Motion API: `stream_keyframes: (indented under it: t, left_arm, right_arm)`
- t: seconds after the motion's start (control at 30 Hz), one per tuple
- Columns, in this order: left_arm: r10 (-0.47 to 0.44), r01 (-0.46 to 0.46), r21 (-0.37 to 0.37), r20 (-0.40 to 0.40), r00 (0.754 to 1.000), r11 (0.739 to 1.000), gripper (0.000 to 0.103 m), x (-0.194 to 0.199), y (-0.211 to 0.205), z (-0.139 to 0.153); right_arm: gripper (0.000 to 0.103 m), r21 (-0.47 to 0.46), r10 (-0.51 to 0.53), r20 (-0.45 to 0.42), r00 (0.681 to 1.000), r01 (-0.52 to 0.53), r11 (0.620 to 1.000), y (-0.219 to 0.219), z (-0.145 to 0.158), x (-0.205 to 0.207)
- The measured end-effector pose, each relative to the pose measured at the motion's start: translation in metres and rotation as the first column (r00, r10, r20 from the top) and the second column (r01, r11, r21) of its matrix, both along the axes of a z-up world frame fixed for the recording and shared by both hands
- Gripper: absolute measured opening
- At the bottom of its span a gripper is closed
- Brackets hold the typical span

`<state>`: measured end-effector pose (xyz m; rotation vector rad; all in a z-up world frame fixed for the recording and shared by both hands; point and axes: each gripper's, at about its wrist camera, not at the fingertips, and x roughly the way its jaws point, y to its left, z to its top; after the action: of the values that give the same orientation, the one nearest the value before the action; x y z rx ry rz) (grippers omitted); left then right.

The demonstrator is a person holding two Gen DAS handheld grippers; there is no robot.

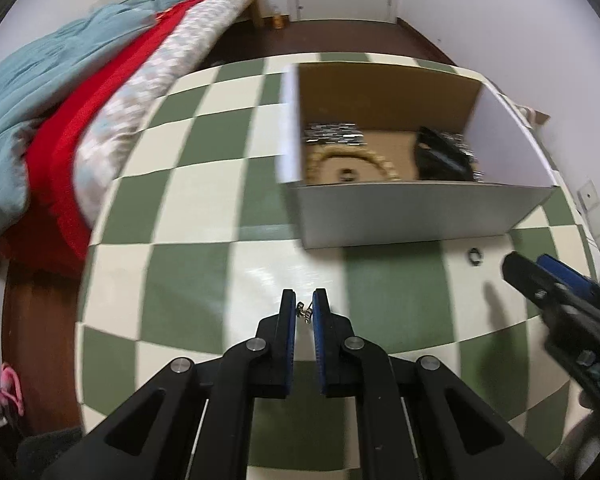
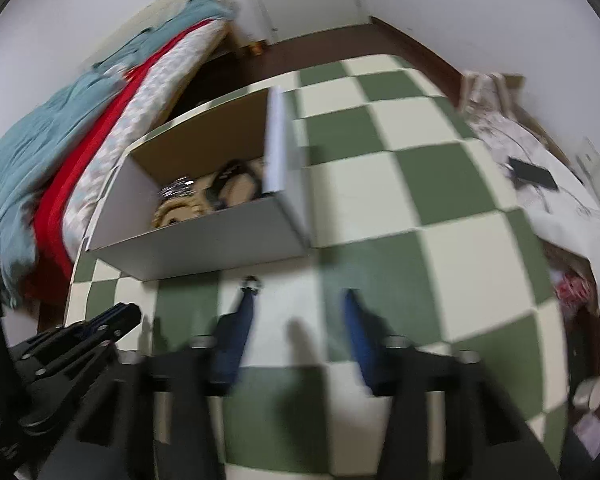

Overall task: Organize jewelry
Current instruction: 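Grasp the small silver clasp with the left tool while the right tool grasps the small black ring, then carry the clasp and small ring into the white box and open both tools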

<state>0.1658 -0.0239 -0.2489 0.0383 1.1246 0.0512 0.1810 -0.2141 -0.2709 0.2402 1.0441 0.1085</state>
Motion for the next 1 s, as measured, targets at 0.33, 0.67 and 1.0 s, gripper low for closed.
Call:
stream_keyframes:
  t: [0.33,0.67,1.0]
  left_arm:
    - [0.063,-0.063,0.017,-0.008,0.998,0.998,0.006,-0.006,0.037,0.0]
    - [0.068,-0.068,-0.008,0.007,0.998,0.998,0.006,-0.008,0.038,0.01]
    - [0.024,-0.011,-0.105,0.127,0.992,0.994,0.006,0.002,0.02,0.089]
  right_arm:
    - [0.045,-0.24,0.15,0.025,0.988,-0.14,0.961,0.079,-0.027,0.019]
    - [0.013,-0.29,0.19,0.046,0.981,-0.169,0.942,0.089,-0.018,0.014]
    - [0.013,-0.198,0.147,0.167,0.975,-0.113,0.974,0.062,0.056,-0.011]
